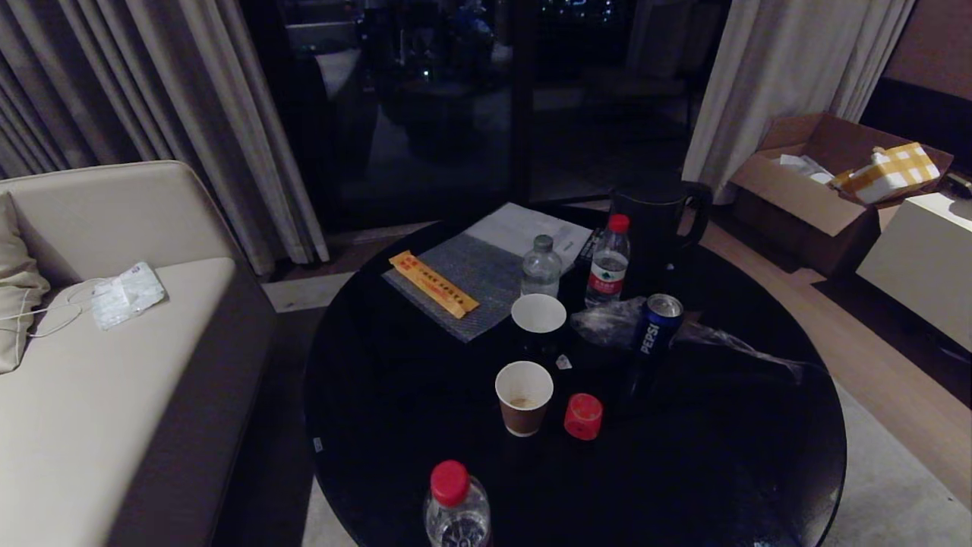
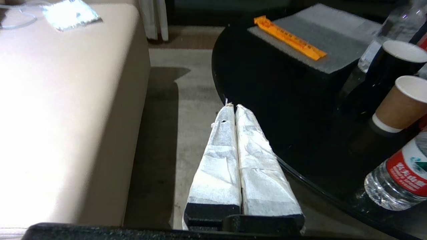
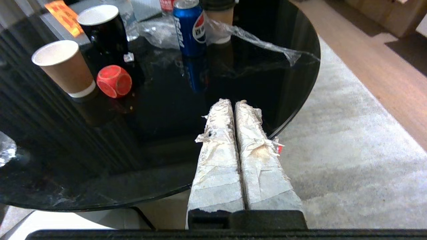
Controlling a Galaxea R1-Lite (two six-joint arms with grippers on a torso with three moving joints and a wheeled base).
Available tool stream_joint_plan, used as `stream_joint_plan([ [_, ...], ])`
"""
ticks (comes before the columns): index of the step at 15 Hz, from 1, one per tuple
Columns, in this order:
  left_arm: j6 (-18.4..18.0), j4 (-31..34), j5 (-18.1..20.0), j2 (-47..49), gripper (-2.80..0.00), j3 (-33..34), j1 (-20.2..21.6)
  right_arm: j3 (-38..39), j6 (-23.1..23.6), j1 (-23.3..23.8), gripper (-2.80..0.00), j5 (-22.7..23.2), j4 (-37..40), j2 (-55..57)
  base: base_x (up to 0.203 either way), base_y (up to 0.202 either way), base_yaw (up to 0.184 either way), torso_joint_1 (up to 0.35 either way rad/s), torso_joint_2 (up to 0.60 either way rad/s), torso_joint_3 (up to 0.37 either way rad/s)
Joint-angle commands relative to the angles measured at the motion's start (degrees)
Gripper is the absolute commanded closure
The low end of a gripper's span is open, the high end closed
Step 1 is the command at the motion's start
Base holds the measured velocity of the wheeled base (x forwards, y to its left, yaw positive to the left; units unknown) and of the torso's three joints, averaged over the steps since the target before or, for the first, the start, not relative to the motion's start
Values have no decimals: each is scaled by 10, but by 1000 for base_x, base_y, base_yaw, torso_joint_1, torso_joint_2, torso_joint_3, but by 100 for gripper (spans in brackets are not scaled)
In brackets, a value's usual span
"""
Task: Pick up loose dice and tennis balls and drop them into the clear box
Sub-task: Pick up toys out of the box
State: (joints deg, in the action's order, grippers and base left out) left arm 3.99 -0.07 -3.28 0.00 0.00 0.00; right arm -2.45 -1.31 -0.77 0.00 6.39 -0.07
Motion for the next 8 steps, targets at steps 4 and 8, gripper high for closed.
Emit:
stream_joint_plan([
  [4, 1, 0, -1, 1, 0, 1, 0, 0, 0, 0, 0, 0, 0, 1, 0, 0, 0, 2, -1, -192],
  [8, 1, 0, -1, 1, 0, 1, 0, 0, 1, 0, 0, 0, 0, 1, 0, 0, 0, 3, 1, -198],
])
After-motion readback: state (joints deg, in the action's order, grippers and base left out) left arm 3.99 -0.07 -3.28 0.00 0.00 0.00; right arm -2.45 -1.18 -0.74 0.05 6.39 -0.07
